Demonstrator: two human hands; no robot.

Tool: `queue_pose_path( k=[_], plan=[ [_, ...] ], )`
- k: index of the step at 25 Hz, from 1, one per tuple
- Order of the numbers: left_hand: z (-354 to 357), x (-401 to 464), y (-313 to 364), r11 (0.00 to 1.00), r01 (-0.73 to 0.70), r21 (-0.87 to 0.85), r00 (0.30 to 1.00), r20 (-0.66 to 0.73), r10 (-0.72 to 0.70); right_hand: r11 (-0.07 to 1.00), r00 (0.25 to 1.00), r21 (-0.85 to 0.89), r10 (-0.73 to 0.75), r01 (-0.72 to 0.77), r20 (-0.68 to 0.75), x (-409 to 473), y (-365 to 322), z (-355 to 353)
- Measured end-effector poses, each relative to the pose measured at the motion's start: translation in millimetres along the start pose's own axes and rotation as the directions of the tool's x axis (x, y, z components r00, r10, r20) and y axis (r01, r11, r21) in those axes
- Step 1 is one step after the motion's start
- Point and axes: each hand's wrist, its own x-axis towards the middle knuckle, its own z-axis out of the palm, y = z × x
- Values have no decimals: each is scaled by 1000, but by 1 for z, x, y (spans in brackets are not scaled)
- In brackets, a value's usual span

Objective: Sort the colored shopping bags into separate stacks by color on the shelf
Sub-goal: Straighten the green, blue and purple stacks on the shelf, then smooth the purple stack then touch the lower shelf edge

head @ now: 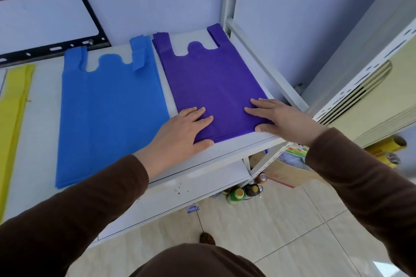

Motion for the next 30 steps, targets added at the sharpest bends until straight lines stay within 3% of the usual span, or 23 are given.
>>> queue_pose_path(
  k=[21,26,30],
  plan=[
    [-5,-9,17,986,-30,167,998,-53,39,967,999,-253,-21,13,-28,-11,-12,-7],
    [-20,-37,12,999,31,24,987,-158,-26,984,965,-176,-54,8,-257,-18,-52,-13],
    [-46,-90,-16,989,144,25,967,-217,-136,977,936,-207,-119,50,-331,-22,-117,-10]
  ],
)
